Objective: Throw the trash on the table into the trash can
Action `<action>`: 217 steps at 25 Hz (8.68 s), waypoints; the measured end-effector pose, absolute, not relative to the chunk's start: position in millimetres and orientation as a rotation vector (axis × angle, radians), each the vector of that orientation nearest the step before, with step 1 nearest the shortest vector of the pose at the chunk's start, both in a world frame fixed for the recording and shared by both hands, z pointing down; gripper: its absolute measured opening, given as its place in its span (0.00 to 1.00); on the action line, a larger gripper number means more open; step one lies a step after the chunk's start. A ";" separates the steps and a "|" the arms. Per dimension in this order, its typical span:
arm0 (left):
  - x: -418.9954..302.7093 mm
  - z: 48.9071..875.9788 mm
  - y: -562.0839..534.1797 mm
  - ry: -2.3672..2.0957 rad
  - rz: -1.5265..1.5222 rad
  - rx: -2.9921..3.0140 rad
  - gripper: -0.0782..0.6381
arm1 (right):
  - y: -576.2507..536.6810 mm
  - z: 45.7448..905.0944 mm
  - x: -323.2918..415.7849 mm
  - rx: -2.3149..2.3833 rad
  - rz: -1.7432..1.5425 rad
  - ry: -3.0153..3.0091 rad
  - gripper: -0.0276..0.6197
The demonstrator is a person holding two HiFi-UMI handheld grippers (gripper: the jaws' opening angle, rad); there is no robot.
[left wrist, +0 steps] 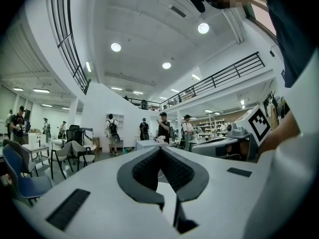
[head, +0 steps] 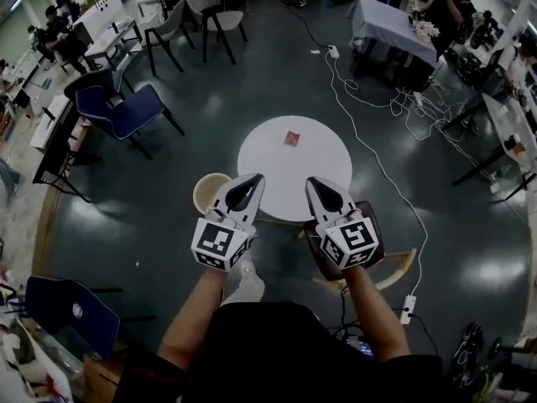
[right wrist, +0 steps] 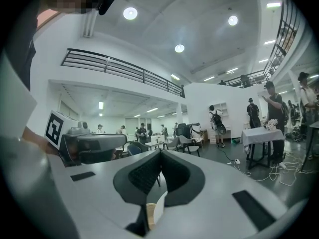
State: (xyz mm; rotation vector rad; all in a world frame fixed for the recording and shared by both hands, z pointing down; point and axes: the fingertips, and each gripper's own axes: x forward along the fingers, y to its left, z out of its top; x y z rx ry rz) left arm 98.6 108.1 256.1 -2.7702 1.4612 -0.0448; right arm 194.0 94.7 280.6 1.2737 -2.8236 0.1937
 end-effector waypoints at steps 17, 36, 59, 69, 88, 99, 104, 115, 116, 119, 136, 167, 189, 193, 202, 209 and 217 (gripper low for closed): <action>40.9 259.8 2.0 1.304 -0.033 -2.866 0.13 | -8.8 283.6 147.1 1.418 0.211 -2.712 0.07; 41.1 299.3 -47.3 1.222 -0.087 -2.961 0.13 | -50.8 314.6 159.4 1.500 0.247 -2.602 0.07; 135.5 390.7 -168.9 1.271 -0.350 -3.034 0.13 | -176.4 396.0 234.6 1.366 0.440 -2.587 0.07; 170.5 445.8 -219.0 1.193 -0.495 -3.054 0.13 | -213.4 444.6 256.2 1.338 0.540 -2.542 0.07; 191.5 536.8 -291.1 1.205 -0.618 -3.027 0.13 | -268.4 531.1 273.0 1.320 0.654 -2.507 0.07; 200.0 595.3 -314.8 1.198 -0.771 -3.018 0.29 | -274.0 573.8 281.7 1.323 0.737 -2.471 0.07; 203.8 627.5 -322.7 1.151 -0.896 -2.996 0.39 | -278.7 589.4 284.5 1.327 0.770 -2.462 0.07; 213.9 695.6 -342.1 1.038 -1.165 -2.940 0.57 | -283.5 620.0 292.6 1.328 0.826 -2.433 0.07; 213.7 701.3 -343.4 1.043 -1.187 -2.940 0.58 | -283.0 622.6 293.3 1.329 0.831 -2.430 0.07; 208.0 714.7 -348.0 1.051 -1.249 -2.921 0.59 | -283.1 627.1 290.5 1.333 0.847 -2.426 0.07; 218.5 750.9 -362.1 1.040 -1.346 -2.919 0.58 | -281.4 651.8 300.9 1.331 0.906 -2.396 0.07; 232.4 737.4 -335.3 0.889 -1.382 -2.941 0.13 | -272.3 637.2 293.5 1.315 0.858 -2.427 0.07; 217.3 641.2 -317.3 1.021 -1.167 -2.933 0.13 | -263.7 570.8 268.2 1.272 0.744 -2.504 0.07; 209.6 617.8 -309.1 1.050 -1.128 -2.925 0.13 | -259.6 552.6 259.8 1.249 0.705 -2.530 0.07; 193.9 565.0 -285.2 1.132 -1.008 -2.949 0.13 | -255.4 507.3 240.5 1.221 0.641 -2.596 0.07; 163.6 541.5 -270.1 1.230 -0.923 -2.945 0.13 | -251.8 487.6 218.5 1.176 0.589 -2.629 0.07; 136.0 519.1 -265.9 1.339 -0.839 -2.917 0.13 | -258.5 482.6 196.9 1.133 0.553 -2.631 0.07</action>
